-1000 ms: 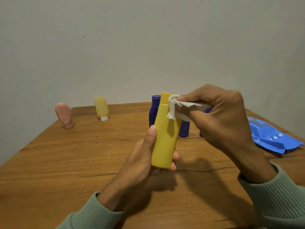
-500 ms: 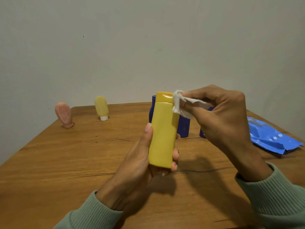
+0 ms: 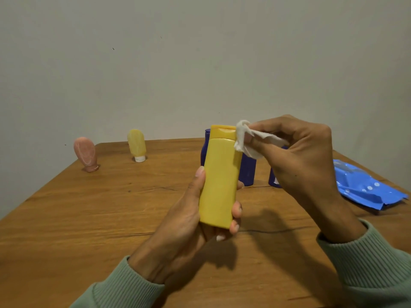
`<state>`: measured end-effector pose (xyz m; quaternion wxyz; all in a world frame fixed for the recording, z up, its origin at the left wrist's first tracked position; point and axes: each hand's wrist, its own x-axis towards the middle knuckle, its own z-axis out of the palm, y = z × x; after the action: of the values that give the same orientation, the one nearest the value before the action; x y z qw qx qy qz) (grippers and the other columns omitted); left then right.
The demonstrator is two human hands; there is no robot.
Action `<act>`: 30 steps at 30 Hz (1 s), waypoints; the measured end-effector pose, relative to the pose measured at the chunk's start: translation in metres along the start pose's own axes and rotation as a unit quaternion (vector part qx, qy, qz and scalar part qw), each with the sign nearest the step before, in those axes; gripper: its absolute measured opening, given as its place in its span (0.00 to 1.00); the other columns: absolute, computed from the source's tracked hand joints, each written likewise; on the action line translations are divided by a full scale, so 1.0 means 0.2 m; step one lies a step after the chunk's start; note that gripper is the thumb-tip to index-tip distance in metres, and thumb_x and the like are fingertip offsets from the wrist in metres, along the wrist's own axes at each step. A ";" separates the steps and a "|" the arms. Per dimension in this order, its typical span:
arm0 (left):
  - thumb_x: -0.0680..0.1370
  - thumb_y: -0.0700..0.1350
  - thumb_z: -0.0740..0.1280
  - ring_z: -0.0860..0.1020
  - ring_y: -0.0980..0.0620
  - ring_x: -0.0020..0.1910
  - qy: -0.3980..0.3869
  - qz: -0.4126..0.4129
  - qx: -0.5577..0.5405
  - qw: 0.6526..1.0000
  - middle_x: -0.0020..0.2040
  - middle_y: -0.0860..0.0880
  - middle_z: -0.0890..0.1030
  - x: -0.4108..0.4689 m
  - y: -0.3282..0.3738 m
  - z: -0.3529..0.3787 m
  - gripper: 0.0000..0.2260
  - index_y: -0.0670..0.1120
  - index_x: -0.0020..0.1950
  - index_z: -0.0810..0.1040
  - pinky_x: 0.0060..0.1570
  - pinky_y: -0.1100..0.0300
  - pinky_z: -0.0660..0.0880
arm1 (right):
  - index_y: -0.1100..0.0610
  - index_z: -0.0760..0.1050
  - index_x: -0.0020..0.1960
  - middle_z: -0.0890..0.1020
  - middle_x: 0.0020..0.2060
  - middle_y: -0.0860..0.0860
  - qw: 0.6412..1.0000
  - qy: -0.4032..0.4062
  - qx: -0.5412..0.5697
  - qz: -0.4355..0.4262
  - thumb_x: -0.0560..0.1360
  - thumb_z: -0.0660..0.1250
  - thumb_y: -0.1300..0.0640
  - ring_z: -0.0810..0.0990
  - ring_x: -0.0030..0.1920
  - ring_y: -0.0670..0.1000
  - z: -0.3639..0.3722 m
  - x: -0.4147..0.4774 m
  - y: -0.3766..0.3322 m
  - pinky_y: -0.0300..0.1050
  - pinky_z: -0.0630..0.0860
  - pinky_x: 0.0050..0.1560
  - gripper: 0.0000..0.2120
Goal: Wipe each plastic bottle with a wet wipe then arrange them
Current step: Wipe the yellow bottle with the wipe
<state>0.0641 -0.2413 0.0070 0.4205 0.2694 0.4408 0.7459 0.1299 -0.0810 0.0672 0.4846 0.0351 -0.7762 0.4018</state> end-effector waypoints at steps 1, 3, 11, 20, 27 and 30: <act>0.79 0.64 0.52 0.76 0.47 0.32 0.003 0.003 -0.006 1.000 0.38 0.41 0.78 0.00 0.00 0.00 0.29 0.42 0.57 0.80 0.25 0.60 0.70 | 0.51 0.79 0.49 0.81 0.43 0.43 1.000 -0.026 0.003 0.003 0.70 0.72 0.55 0.81 0.44 0.42 0.00 0.00 0.00 0.31 0.76 0.39 0.09; 0.79 0.63 0.52 0.76 0.47 0.32 0.007 0.019 -0.019 1.000 0.39 0.41 0.78 0.00 0.00 0.00 0.28 0.44 0.56 0.80 0.26 0.60 0.69 | 0.51 0.81 0.48 0.82 0.42 0.43 0.995 -0.099 0.001 0.015 0.69 0.72 0.56 0.80 0.44 0.42 0.01 -0.01 -0.01 0.31 0.76 0.39 0.08; 0.79 0.64 0.50 0.77 0.47 0.32 0.012 0.011 0.040 0.999 0.39 0.41 0.79 0.01 0.00 -0.01 0.30 0.40 0.61 0.75 0.25 0.60 0.71 | 0.50 0.79 0.49 0.81 0.42 0.43 1.000 -0.026 -0.010 0.010 0.69 0.72 0.55 0.80 0.43 0.42 0.03 -0.01 0.02 0.30 0.75 0.39 0.09; 0.81 0.61 0.52 0.78 0.44 0.35 0.066 0.034 0.010 0.997 0.43 0.37 0.80 0.02 -0.01 -0.03 0.27 0.43 0.66 0.73 0.29 0.54 0.76 | 0.49 0.83 0.46 0.80 0.39 0.40 0.954 -0.292 -0.071 0.024 0.69 0.73 0.59 0.79 0.42 0.41 0.03 -0.03 -0.03 0.35 0.75 0.38 0.08; 0.80 0.64 0.51 0.78 0.45 0.36 0.036 -0.010 0.072 0.997 0.42 0.39 0.80 0.02 -0.02 -0.05 0.29 0.41 0.64 0.73 0.31 0.56 0.74 | 0.53 0.82 0.48 0.78 0.38 0.40 0.989 -0.093 -0.112 -0.006 0.70 0.72 0.60 0.77 0.39 0.40 0.03 -0.02 0.03 0.26 0.71 0.37 0.08; 0.79 0.66 0.52 0.78 0.46 0.37 0.028 -0.032 0.099 0.994 0.43 0.39 0.80 0.01 -0.03 -0.04 0.31 0.41 0.62 0.76 0.32 0.57 0.73 | 0.52 0.81 0.50 0.78 0.38 0.40 0.992 -0.019 -0.123 -0.019 0.71 0.72 0.56 0.78 0.40 0.40 0.02 -0.01 0.07 0.28 0.72 0.38 0.08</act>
<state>0.0593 -0.2419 -0.0026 0.4031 0.2744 0.5325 0.6918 0.1229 -0.0750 0.0563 0.4780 -0.0029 -0.8279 0.2933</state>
